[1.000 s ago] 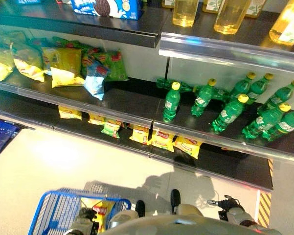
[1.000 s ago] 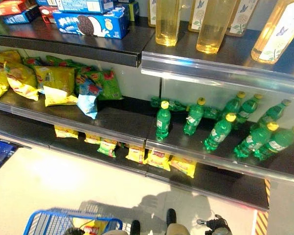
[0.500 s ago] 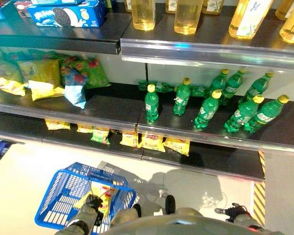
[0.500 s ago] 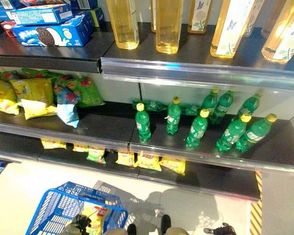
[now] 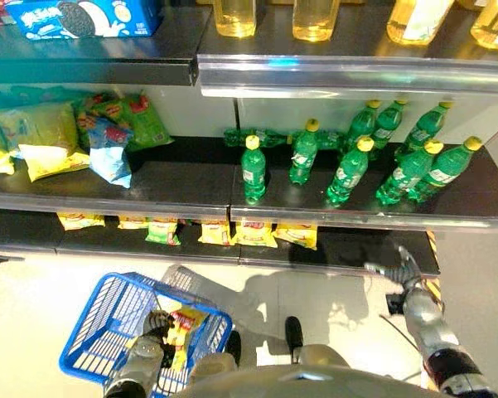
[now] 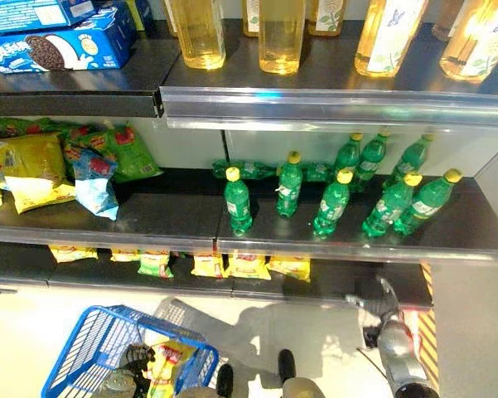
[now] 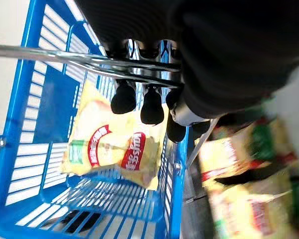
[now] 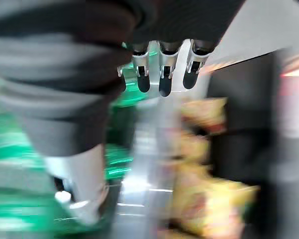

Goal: Pick up the snacks into the basket

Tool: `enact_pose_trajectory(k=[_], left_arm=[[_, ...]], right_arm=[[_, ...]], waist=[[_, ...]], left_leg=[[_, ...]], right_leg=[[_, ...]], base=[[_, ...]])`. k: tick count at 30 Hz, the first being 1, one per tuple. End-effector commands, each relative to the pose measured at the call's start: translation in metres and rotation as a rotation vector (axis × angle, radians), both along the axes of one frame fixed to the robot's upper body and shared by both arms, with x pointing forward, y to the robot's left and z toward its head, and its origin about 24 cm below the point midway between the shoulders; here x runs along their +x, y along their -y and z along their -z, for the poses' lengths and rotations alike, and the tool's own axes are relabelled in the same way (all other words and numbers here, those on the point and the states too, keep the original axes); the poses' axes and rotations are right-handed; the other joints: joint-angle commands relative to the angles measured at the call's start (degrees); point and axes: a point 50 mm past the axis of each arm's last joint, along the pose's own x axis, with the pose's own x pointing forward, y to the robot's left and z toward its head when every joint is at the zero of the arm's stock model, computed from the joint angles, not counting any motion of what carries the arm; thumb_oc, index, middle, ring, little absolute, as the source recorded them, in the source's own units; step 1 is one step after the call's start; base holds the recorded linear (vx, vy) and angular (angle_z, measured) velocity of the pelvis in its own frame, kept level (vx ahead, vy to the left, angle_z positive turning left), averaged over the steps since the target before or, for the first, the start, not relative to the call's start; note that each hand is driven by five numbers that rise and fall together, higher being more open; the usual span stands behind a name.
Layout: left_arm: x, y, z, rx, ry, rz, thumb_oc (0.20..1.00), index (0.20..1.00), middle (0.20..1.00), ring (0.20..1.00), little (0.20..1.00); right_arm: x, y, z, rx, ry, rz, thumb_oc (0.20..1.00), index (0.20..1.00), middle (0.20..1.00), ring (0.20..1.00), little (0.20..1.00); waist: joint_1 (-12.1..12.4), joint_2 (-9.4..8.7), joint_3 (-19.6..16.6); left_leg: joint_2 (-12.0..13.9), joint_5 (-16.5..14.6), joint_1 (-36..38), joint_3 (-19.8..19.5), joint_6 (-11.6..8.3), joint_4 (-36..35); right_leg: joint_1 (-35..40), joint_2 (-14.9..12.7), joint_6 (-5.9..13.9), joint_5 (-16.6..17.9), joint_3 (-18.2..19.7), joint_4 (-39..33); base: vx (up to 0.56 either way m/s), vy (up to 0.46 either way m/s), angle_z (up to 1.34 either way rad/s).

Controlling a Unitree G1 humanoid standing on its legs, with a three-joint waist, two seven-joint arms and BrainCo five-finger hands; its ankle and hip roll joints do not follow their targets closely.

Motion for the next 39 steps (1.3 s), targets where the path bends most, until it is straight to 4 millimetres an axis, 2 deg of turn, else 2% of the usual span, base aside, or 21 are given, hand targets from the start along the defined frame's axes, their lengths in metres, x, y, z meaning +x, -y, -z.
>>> enact_pose_trajectory(k=[1,2,6,14,17,18,19,20,21,22,23,24,27,32,39], left_arm=[[0.026,-0.001,-0.015,-0.032,0.139,-0.018,0.200,0.200,0.200,0.200,0.200],[0.029,0.003,-0.021,-0.061,0.181,-0.019,0.200,0.200,0.200,0.200,0.200],[0.034,0.008,-0.030,-0.097,0.241,-0.006,0.200,0.200,0.200,0.200,0.200],[0.031,0.010,-0.034,-0.131,0.265,-0.004,0.200,0.200,0.200,0.200,0.200],[0.031,0.011,-0.036,-0.137,0.269,0.006,0.200,0.200,0.200,0.200,0.200],[0.036,0.012,-0.041,-0.144,0.291,0.020,0.200,0.200,0.200,0.200,0.200],[0.036,0.012,-0.041,-0.144,0.291,0.020,0.200,0.200,0.200,0.200,0.200],[0.048,0.013,-0.051,-0.140,0.340,0.033,0.200,0.200,0.200,0.200,0.200],[0.048,0.013,-0.051,-0.140,0.340,0.033,0.200,0.200,0.200,0.200,0.200],[0.061,0.015,-0.066,-0.125,0.407,0.070,0.200,0.200,0.200,0.200,0.200],[0.066,0.016,-0.071,-0.120,0.428,0.083,0.200,0.200,0.200,0.200,0.200],[0.067,0.016,-0.071,-0.120,0.430,0.083,0.200,0.200,0.200,0.200,0.200],[0.078,0.020,-0.084,-0.114,0.482,0.123,0.200,0.200,0.200,0.200,0.200],[0.088,0.029,-0.088,-0.119,0.497,0.159,0.200,0.200,0.200,0.200,0.200],[0.096,0.037,-0.093,-0.122,0.519,0.173,0.200,0.200,0.200,0.200,0.200]], right_arm=[[0.008,0.010,-0.023,0.005,0.129,-0.004,1.000,1.000,1.000,1.000,1.000],[0.008,0.003,-0.034,-0.006,0.184,-0.041,1.000,1.000,1.000,1.000,1.000],[0.007,-0.003,-0.046,0.005,0.248,-0.058,1.000,1.000,1.000,1.000,1.000],[0.008,-0.008,-0.047,0.012,0.259,-0.067,1.000,1.000,1.000,1.000,1.000],[0.016,-0.010,-0.047,0.011,0.256,-0.062,1.000,1.000,1.000,1.000,1.000],[0.027,-0.011,-0.049,0.014,0.262,-0.046,1.000,1.000,1.000,1.000,1.000],[0.027,-0.011,-0.050,0.014,0.262,-0.046,1.000,1.000,1.000,1.000,1.000],[0.043,-0.013,-0.058,0.011,0.285,-0.023,1.000,1.000,1.000,1.000,1.000],[0.043,-0.013,-0.058,0.011,0.285,-0.023,1.000,1.000,1.000,1.000,1.000],[0.058,-0.015,-0.071,0.025,0.330,-0.010,1.000,1.000,1.000,1.000,1.000],[0.064,-0.017,-0.078,0.019,0.353,-0.008,1.000,1.000,1.000,1.000,1.000],[0.065,-0.017,-0.079,0.019,0.355,-0.008,1.000,1.000,1.000,1.000,1.000],[0.079,-0.014,-0.094,0.009,0.394,0.013,1.000,1.000,1.000,1.000,1.000],[0.092,-0.012,-0.114,0.026,0.458,0.040,1.000,1.000,1.000,1.000,1.000],[0.106,-0.017,-0.130,0.040,0.495,0.069,1.000,1.000,1.000,1.000,1.000]], waist=[[0.6,-1.51,-2.1],[0.7,-1.55,-2.5],[0.7,-1.51,-2.8],[0.9,-1.29,-3.2],[1.4,-1.23,-3.2],[1.7,-1.31,-2.0],[1.7,-1.31,-2.0],[2.0,-1.47,1.3],[1.9,-1.47,1.2],[2.3,-1.50,5.0],[2.5,-1.42,6.5],[2.5,-1.43,6.4],[3.3,-1.30,9.3],[3.5,-1.40,12.1],[3.8,-2.06,14.0]], left_leg=[[-0.2,-1.2,-2.5,-0.8,-0.55,1.4],[-0.2,-1.2,-2.1,-0.8,-0.53,0.5],[-0.1,-1.3,-2.2,-1.1,-0.62,0.0],[-0.2,-2.0,-0.7,-1.2,-0.42,0.0],[-0.2,-2.3,-0.2,-1.1,-0.28,0.0],[-0.3,-2.1,-0.4,-1.4,-0.09,0.0],[-0.3,-2.1,-0.4,-1.4,-0.09,0.0],[-0.5,-1.7,-3.0,-2.0,0.21,2.0],[-0.5,-1.7,-3.1,-2.0,0.21,2.0],[-1.1,-2.0,-8.2,-2.6,0.40,6.4],[-1.5,-1.9,-10.2,-2.9,0.44,7.7],[-1.5,-2.0,-10.7,-3.0,0.44,8.0],[-2.9,-2.1,-17.6,-4.0,0.53,13.3],[-3.9,-3.3,-24.6,-4.2,0.83,19.2],[-3.5,-2.9,-25.8,-3.3,0.85,18.5]], right_leg=[[1.9,-1.0,5.01,-4.4,-0.1,0.8],[1.9,-1.1,5.30,-4.3,-0.2,0.6],[1.4,-1.5,5.85,-4.1,-0.8,0.6],[2.8,-1.8,6.07,-4.7,-1.0,0.6],[3.2,-1.9,6.11,-4.8,-1.0,0.6],[3.0,-2.0,5.98,-4.6,-1.1,0.6],[3.0,-2.0,5.98,-4.6,-1.1,0.6],[0.4,-2.0,5.40,-4.5,-1.2,2.8],[0.3,-2.0,5.40,-4.5,-1.2,2.8],[-4.4,-2.1,4.71,-4.9,-1.7,6.9],[-6.5,-1.9,4.50,-4.8,-1.8,8.1],[-6.9,-1.9,4.50,-4.8,-1.8,8.4],[-13.0,-1.7,3.89,-5.9,-3.1,13.3],[-19.9,-1.7,3.65,-7.1,-2.8,19.7],[-21.4,-1.5,3.75,-6.4,-2.5,19.0]], base=[[0.04,0.054,0.07],[0.01,0.030,0.03],[-0.01,0.021,-0.01],[0.00,0.000,0.00],[-0.01,0.004,0.00],[-0.04,0.005,-0.01],[-0.22,-0.011,-0.02],[-0.19,-0.016,0.00],[-0.43,-0.038,0.01],[-0.35,-0.033,0.03],[-0.36,-0.033,0.01],[-0.18,-0.018,0.05],[-0.16,-0.011,0.19],[-0.08,0.015,0.10],[-0.01,0.006,0.00]])
